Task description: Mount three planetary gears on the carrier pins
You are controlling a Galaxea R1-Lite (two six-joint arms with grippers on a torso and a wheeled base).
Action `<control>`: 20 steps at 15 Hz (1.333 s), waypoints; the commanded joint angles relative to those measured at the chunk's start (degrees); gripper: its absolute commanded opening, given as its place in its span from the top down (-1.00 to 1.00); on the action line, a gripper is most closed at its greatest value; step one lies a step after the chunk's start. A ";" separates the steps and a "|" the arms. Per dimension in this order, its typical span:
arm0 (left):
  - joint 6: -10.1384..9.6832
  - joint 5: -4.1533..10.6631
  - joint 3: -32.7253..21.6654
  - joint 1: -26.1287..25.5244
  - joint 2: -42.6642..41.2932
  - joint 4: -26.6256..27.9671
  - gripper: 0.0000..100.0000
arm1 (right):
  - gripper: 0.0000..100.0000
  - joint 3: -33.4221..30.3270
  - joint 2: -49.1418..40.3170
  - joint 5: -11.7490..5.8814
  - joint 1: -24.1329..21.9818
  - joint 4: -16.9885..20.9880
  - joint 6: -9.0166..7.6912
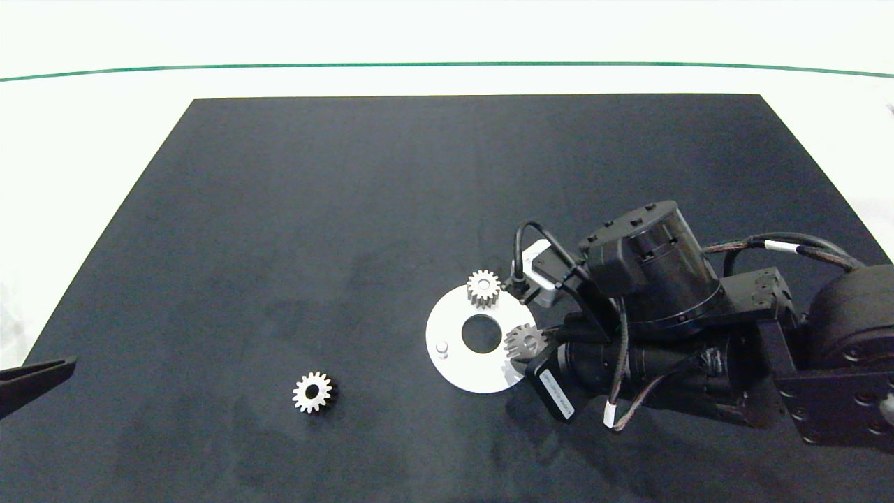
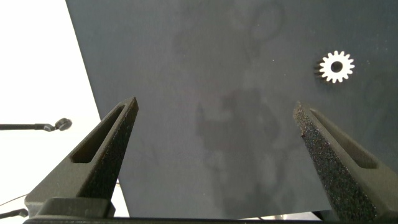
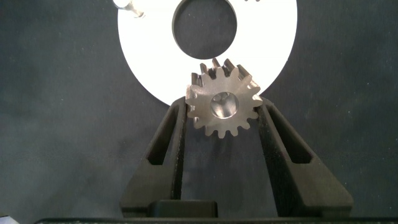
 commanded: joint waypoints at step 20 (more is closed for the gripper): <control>-0.01 0.05 -0.01 -0.04 0.14 0.10 -1.00 | 0.92 1.83 -3.68 -0.39 0.02 0.39 -0.37</control>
